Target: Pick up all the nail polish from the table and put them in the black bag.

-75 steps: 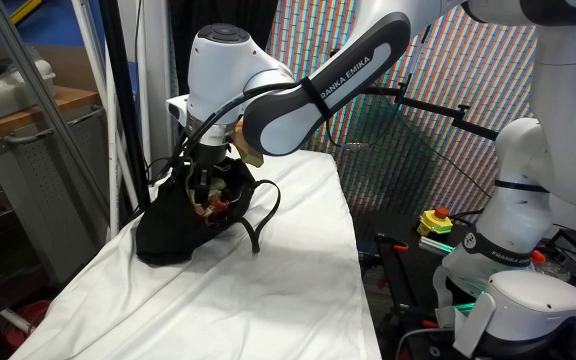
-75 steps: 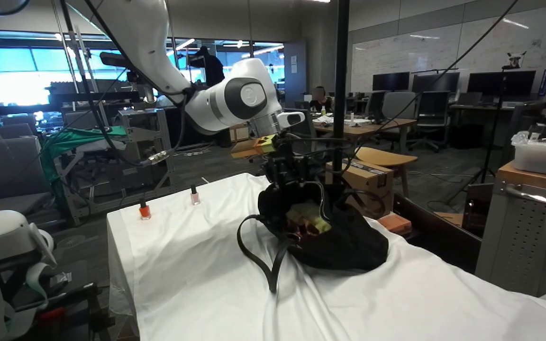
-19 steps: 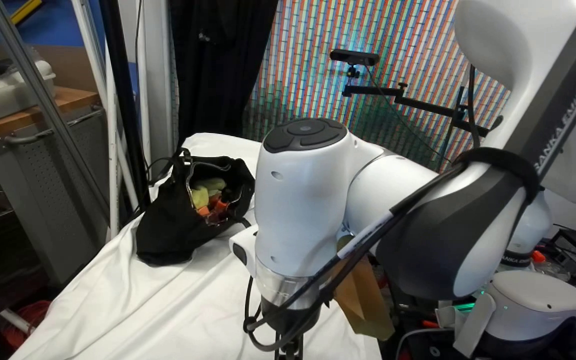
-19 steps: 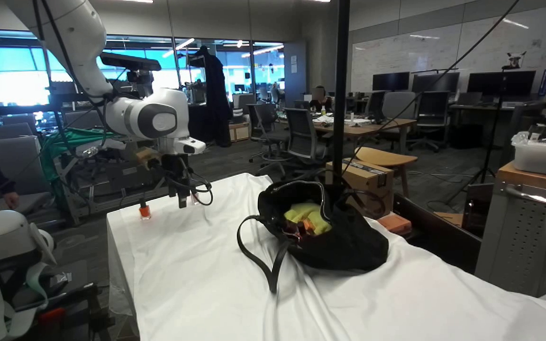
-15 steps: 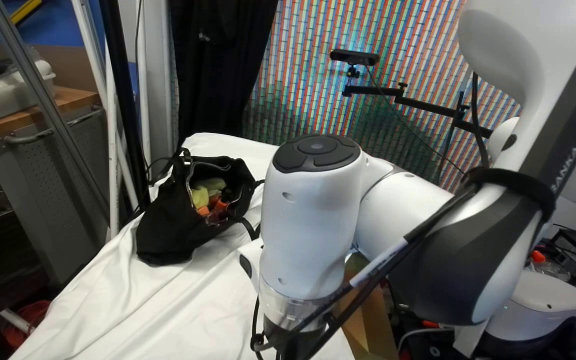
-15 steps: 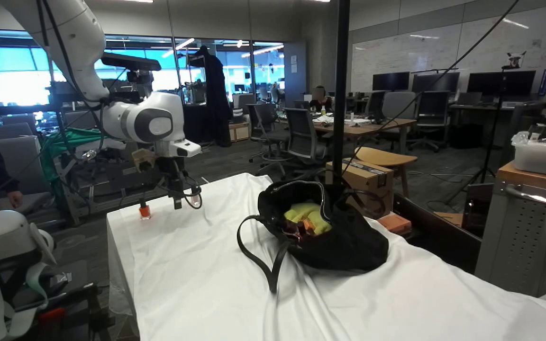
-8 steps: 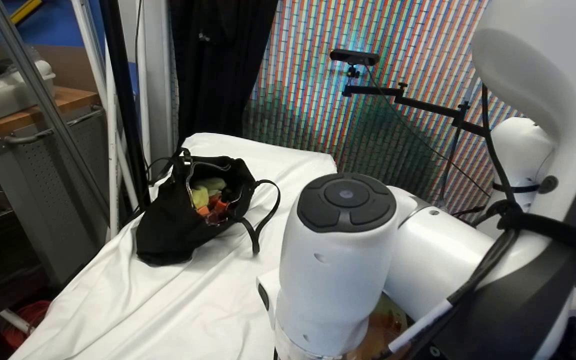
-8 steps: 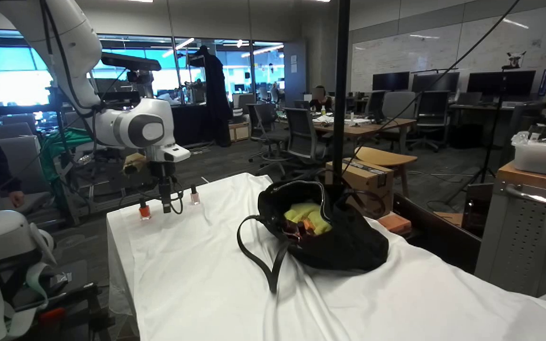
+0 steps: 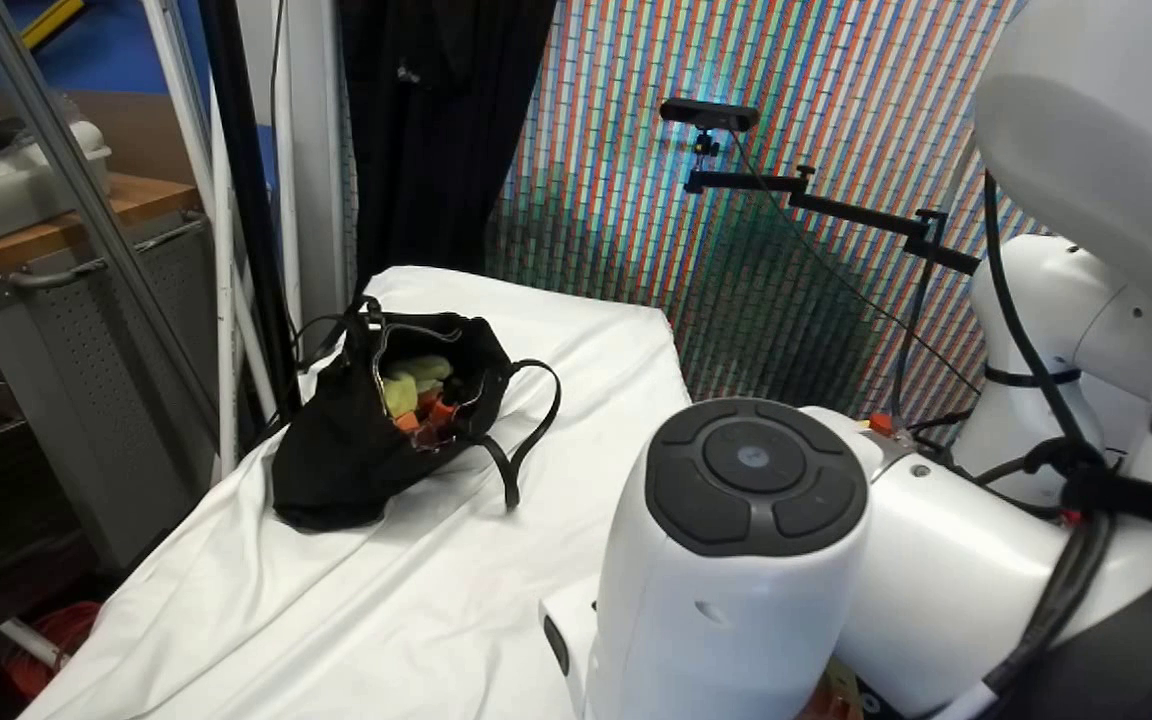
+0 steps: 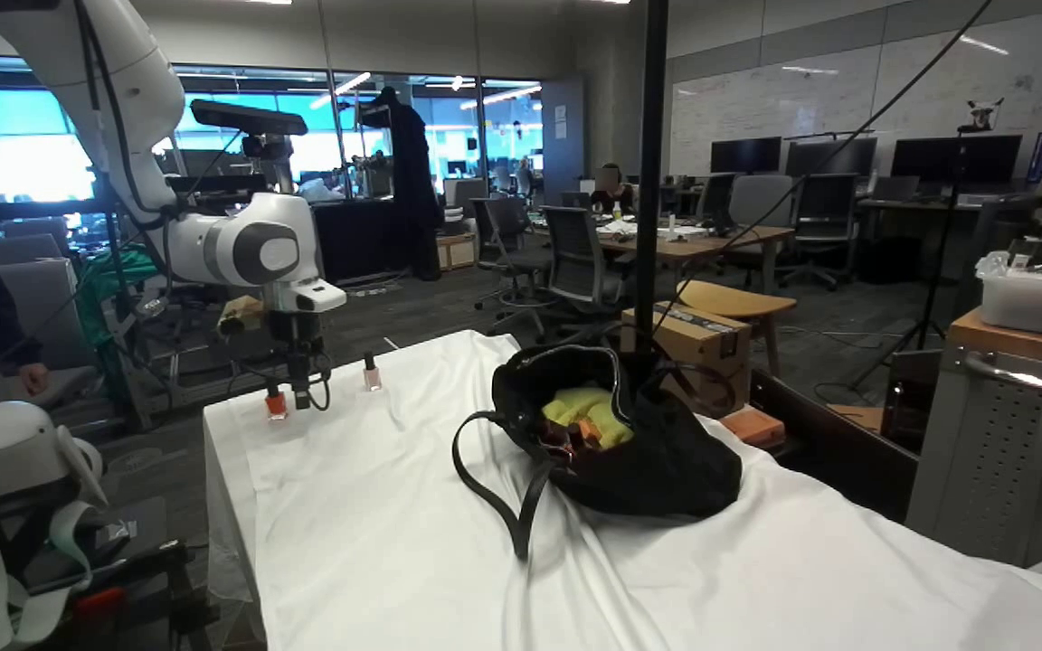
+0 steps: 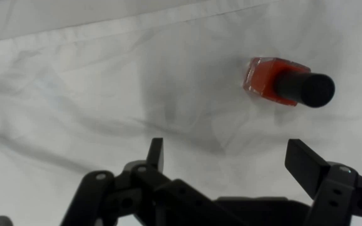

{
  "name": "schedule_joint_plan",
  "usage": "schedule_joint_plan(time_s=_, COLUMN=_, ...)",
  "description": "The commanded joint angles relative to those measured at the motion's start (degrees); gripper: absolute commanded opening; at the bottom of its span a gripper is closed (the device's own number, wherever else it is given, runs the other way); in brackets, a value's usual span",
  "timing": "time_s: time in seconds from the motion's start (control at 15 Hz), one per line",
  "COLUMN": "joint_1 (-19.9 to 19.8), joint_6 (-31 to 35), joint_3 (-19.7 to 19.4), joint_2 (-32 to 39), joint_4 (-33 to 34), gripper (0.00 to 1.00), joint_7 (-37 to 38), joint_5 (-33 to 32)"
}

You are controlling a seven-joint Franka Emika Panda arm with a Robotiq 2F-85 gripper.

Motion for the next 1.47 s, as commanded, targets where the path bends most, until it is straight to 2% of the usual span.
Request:
schedule_joint_plan(time_s=0.0, joint_1=1.0, joint_6=1.0, joint_3=0.3, joint_2=0.2, joint_4=0.4, gripper=1.0, joint_7=1.6, joint_5=-1.0)
schedule_joint_plan(time_s=0.53, joint_1=3.0, joint_6=1.8, joint_3=0.6, joint_2=1.2, joint_4=1.4, gripper=1.0, joint_7=2.4, joint_5=-0.8)
schedule_joint_plan(time_s=1.4, joint_1=6.6, joint_6=0.8, joint_3=-1.2, joint_2=3.9, joint_4=4.7, gripper=1.0, joint_7=6.6, joint_5=-1.6)
